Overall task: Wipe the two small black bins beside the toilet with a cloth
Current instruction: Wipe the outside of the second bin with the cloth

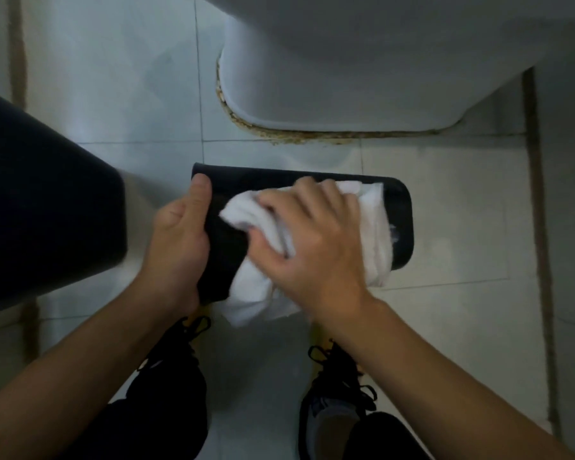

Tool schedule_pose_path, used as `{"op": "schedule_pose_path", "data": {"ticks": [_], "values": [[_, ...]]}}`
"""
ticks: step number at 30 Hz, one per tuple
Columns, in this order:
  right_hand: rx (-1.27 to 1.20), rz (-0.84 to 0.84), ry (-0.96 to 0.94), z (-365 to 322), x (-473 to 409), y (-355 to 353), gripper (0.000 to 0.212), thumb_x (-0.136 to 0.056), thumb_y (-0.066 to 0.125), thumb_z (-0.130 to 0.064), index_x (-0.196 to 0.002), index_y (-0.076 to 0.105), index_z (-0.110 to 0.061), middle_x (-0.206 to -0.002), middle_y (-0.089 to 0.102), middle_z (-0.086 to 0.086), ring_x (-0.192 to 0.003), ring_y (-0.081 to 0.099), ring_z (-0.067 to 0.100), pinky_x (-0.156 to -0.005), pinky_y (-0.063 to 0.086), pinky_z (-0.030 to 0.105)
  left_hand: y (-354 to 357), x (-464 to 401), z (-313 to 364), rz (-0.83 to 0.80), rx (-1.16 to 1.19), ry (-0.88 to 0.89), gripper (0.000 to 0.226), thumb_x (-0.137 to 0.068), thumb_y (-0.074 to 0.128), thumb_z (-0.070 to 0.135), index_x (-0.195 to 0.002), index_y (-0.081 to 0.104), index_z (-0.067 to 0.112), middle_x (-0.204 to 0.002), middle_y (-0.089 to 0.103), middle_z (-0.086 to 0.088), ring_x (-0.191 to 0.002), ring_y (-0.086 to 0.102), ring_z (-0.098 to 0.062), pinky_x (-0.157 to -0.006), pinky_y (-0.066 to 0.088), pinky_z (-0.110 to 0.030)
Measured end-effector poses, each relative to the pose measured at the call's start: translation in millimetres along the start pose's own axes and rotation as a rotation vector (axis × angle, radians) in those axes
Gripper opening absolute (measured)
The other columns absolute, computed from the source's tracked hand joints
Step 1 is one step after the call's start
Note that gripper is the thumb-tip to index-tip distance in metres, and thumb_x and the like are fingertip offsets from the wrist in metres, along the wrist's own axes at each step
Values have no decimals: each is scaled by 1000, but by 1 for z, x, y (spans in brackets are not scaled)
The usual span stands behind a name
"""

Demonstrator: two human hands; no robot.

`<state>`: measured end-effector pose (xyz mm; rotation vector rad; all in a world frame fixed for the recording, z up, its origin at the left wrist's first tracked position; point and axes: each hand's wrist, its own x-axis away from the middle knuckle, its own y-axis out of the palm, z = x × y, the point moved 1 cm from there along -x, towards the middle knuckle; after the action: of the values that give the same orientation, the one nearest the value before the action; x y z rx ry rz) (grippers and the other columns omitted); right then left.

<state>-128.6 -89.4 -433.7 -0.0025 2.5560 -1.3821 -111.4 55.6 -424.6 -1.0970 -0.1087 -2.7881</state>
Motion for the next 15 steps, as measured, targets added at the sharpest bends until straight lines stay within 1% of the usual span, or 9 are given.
{"op": "schedule_pose_path", "data": {"ticks": [3, 5, 6, 8, 9, 10, 12, 15], "values": [[47, 51, 136, 38, 15, -20, 29, -84, 64, -31, -105, 72, -11, -93, 59, 8, -88, 53, 28, -77, 40, 42, 1, 0, 1, 32, 2, -18, 39, -98, 41, 51, -92, 68, 23, -93, 75, -1, -91, 72, -23, -75, 59, -41], [146, 63, 213, 60, 25, -32, 31, -85, 65, -36, -107, 72, -16, -96, 58, 8, -94, 51, 29, -84, 36, 40, 4, 0, 0, 23, 3, -14, 39, -99, 40, 52, -95, 67, 25, -94, 75, 1, -91, 72, -22, -75, 60, -42], [200, 61, 239, 66, 28, -34, 32, -86, 65, -40, -109, 72, -19, -99, 56, 8, -99, 49, 29, -89, 35, 42, 4, 1, 1, 27, 5, -10, 39, -99, 39, 52, -95, 67, 25, -93, 75, 1, -90, 72, -20, -73, 60, -41], [271, 43, 265, 68, 31, -32, 37, -88, 63, -49, -113, 69, -23, -109, 51, 11, -109, 46, 30, -100, 35, 53, 4, 1, 1, 41, 7, -15, 38, -99, 38, 52, -94, 66, 27, -93, 75, 2, -89, 72, -20, -72, 60, -39], [271, 40, 274, 67, 32, -30, 40, -88, 62, -53, -114, 67, -23, -115, 48, 12, -112, 45, 32, -101, 35, 56, 4, 1, 1, 42, 4, -21, 37, -99, 38, 52, -93, 65, 28, -94, 74, 3, -91, 71, -20, -73, 60, -39], [253, 44, 289, 65, 33, -28, 42, -88, 62, -55, -114, 66, -22, -119, 48, 14, -114, 43, 32, -99, 37, 54, 5, 2, 1, 41, 4, -22, 37, -99, 38, 53, -93, 65, 29, -95, 73, 4, -92, 70, -20, -74, 59, -40], [220, 76, 328, 61, 34, -28, 40, -87, 63, -53, -112, 65, -21, -124, 49, 14, -117, 42, 31, -92, 41, 47, 5, 2, -2, 44, 11, -25, 36, -99, 37, 53, -90, 65, 32, -89, 73, 7, -90, 70, -17, -74, 59, -40], [291, 114, 321, 56, 33, -24, 33, -87, 62, -44, -110, 65, -20, -119, 55, 12, -111, 45, 31, -82, 37, 43, 6, 4, -4, 66, 2, -15, 36, -99, 37, 52, -89, 65, 32, -88, 74, 7, -90, 70, -17, -73, 59, -40]]}}
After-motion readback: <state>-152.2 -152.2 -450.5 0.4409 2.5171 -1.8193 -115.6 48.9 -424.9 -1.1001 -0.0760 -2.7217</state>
